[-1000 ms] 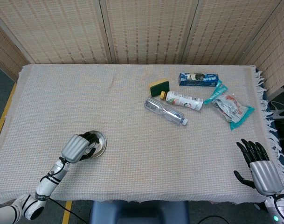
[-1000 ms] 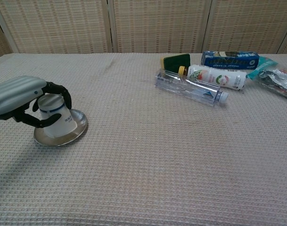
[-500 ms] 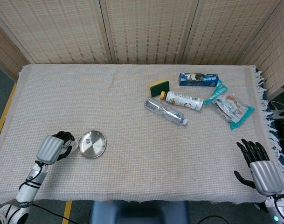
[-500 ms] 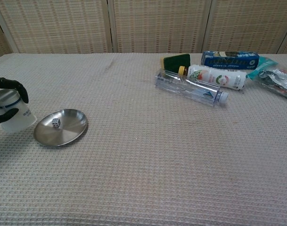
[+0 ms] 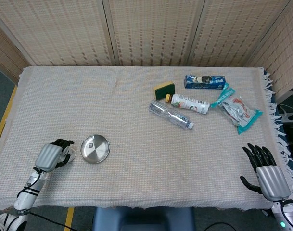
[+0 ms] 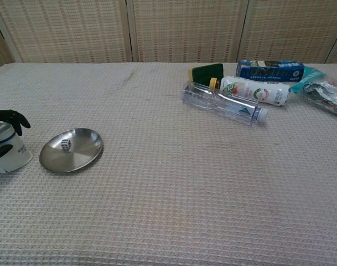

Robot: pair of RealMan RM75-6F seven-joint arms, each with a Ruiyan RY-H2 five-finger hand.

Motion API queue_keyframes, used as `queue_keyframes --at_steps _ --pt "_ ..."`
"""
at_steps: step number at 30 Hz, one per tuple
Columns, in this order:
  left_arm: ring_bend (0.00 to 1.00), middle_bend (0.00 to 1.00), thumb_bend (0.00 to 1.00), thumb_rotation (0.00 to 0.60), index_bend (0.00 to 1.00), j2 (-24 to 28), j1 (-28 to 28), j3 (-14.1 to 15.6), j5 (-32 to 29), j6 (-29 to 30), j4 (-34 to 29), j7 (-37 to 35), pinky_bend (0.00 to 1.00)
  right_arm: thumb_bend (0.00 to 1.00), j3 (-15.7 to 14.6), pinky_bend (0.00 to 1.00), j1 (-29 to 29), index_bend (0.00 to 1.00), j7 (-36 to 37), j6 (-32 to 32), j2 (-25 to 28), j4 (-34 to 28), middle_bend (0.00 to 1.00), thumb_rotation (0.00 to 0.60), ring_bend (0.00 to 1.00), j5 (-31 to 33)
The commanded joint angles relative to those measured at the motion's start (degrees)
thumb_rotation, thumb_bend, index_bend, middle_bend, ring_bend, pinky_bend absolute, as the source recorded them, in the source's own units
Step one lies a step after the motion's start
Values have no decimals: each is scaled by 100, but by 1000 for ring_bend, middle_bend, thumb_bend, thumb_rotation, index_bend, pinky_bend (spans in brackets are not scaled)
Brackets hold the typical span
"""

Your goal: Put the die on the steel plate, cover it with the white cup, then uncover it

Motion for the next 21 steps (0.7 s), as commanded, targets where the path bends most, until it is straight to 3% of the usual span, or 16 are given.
queue_keyframes --at_steps 1,4,10,16,21 --pt "27 80 382 600 5 154 -11 35 30 -87 -198 -164 263 187 3 0 -6 0 -10 16 -4 6 0 533 0 -6" --pt "0 3 362 600 0 317 33 41 88 23 -450 -316 163 187 -5 0 -15 0 -11 37 -5 0 0 533 0 -26" --pt "0 0 343 600 0 769 234 53 230 484 -1153 -240 94 187 -26 0 -52 0 -15 126 14 -28 0 533 0 -99" --pt "0 0 339 600 0 1528 851 191 303 1353 -2512 579 65 187 -46 0 -113 0 10 290 38 -35 0 532 0 -219" --pt "0 0 322 600 0 1880 1081 304 256 1394 -3175 1205 74 186 -36 0 -113 0 25 297 24 -21 0 532 0 -225"
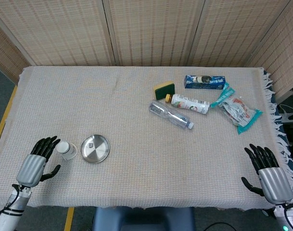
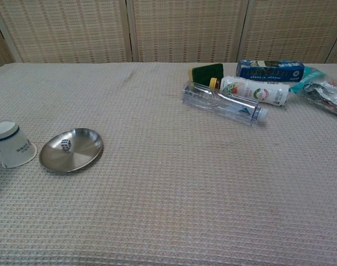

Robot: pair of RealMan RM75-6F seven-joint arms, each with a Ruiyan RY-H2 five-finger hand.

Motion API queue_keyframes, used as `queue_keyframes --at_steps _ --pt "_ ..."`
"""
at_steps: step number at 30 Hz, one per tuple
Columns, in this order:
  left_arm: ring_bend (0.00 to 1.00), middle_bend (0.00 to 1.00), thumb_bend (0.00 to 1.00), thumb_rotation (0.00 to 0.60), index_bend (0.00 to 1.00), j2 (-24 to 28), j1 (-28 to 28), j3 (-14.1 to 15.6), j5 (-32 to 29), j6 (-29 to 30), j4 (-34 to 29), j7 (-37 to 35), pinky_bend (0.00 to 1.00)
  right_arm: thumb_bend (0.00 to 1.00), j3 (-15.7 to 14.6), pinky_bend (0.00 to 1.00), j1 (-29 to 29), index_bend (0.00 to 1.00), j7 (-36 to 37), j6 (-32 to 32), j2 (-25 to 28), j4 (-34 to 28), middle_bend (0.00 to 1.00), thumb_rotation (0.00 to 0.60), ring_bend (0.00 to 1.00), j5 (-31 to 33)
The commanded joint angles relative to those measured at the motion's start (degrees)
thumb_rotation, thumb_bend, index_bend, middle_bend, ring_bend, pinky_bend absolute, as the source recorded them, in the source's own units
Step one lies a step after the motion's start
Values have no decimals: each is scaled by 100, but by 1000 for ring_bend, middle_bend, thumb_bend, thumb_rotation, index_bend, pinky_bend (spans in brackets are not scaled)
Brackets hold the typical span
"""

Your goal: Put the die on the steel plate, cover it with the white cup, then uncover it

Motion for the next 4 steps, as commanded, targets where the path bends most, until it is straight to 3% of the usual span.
queue_keyframes --at_steps 1,4 --pt "0 0 321 600 0 352 263 83 16 188 -473 559 74 186 6 0 15 0 -10 -25 -8 1 0 532 0 -1" --pt "0 0 322 600 0 341 287 29 35 210 -457 532 74 187 -3 0 23 0 -41 -41 -23 1 0 533 0 -23"
